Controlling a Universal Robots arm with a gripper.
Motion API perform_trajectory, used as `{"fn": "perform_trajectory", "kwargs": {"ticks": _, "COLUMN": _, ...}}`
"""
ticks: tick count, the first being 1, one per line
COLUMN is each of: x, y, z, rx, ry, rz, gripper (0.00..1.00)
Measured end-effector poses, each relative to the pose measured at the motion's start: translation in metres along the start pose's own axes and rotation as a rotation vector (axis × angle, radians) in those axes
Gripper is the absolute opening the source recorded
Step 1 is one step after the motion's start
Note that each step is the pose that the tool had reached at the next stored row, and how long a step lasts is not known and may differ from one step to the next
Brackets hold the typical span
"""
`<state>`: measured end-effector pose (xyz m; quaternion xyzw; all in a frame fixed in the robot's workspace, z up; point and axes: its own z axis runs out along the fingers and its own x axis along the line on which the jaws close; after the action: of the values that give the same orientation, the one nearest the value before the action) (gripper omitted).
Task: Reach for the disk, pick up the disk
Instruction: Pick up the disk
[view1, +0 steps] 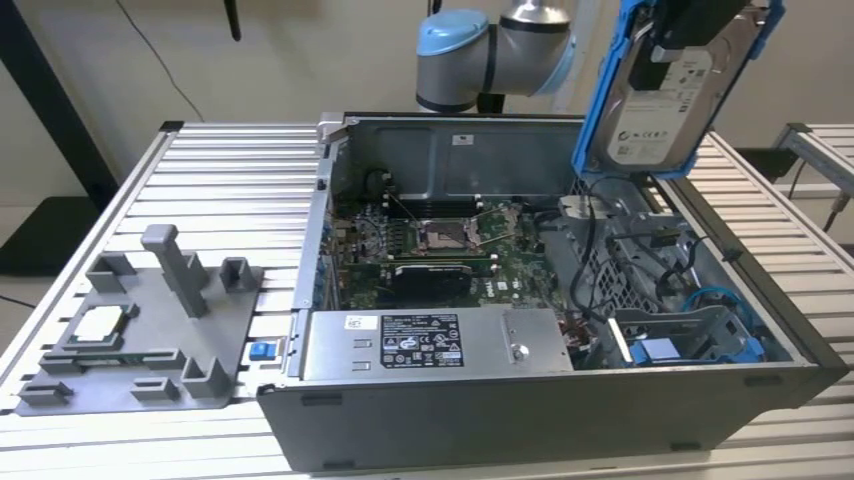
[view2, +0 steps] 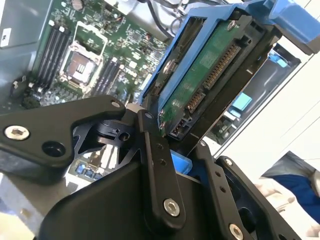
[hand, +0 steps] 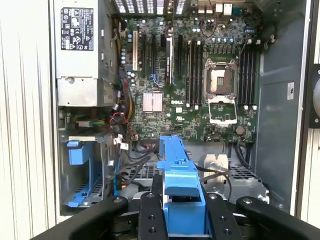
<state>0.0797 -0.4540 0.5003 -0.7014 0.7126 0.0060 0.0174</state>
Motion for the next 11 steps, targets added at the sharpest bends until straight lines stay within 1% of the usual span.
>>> {"fn": "perform_trajectory", "kwargs": {"ticks": 11, "x": 0.0320, "y": -0.0005, "z": -0.0010, "rx": 0.0000, "ry": -0.0001, "rz": 0.001, "gripper": 0.00}}
